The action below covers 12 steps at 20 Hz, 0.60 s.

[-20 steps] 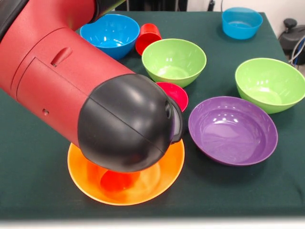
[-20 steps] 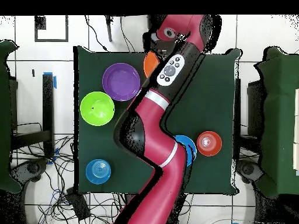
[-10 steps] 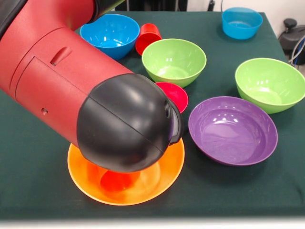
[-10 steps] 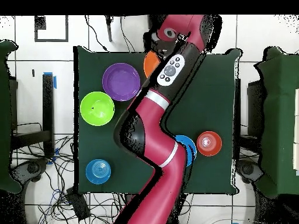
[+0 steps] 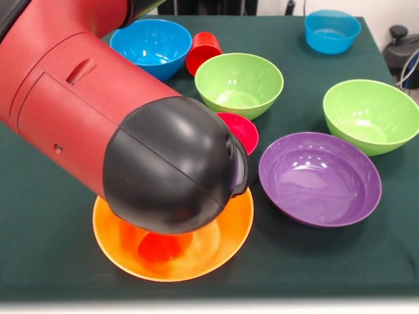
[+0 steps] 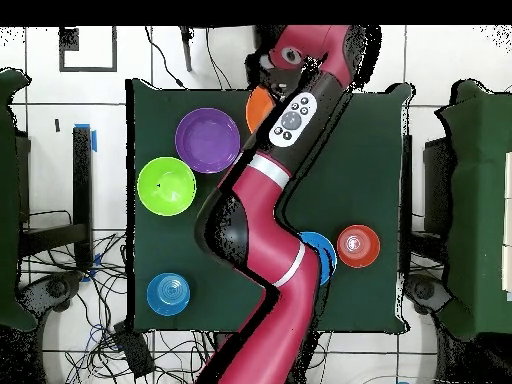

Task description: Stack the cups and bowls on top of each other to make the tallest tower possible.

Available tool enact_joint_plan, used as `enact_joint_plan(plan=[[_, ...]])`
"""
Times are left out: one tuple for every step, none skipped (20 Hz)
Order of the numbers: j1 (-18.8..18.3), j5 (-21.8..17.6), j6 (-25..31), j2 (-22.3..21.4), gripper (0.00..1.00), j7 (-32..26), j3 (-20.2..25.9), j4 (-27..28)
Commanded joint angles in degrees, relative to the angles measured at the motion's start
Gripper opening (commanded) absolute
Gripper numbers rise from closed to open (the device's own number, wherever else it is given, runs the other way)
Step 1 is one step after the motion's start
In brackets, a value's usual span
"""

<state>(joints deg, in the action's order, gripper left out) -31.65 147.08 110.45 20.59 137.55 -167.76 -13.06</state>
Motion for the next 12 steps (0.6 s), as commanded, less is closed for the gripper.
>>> enact_joint_plan(plan=[[0.11,-2.54,2.26,-2.25,1.00,-11.92,-7.06,3.90],[0.10,-2.11,2.18,-2.55,1.00,-12.08,-7.05,3.99],[0.10,-1.69,2.11,-2.84,1.00,-12.25,-7.05,4.08],[0.05,-1.02,1.29,-2.91,1.00,-12.81,-7.04,4.21],[0.07,-0.83,1.16,-2.97,1.00,-12.67,-7.04,4.25],[0.13,-0.89,1.88,-3.04,1.00,-12.29,-7.04,4.25],[0.18,-0.84,1.15,-3.12,1.00,-12.67,-7.04,4.24],[0.42,-1.01,1.01,-3.24,1.00,-13.25,-7.03,4.20],[0.42,-0.71,1.29,-3.33,1.00,-12.90,-7.03,4.27],[0.49,-0.88,1.18,-3.43,1.00,-13.08,-7.03,4.23],[0.50,-0.62,0.84,-3.44,1.00,-12.92,-7.03,4.28],[0.46,-0.49,1.08,-3.44,1.00,-12.54,-7.03,4.32]])
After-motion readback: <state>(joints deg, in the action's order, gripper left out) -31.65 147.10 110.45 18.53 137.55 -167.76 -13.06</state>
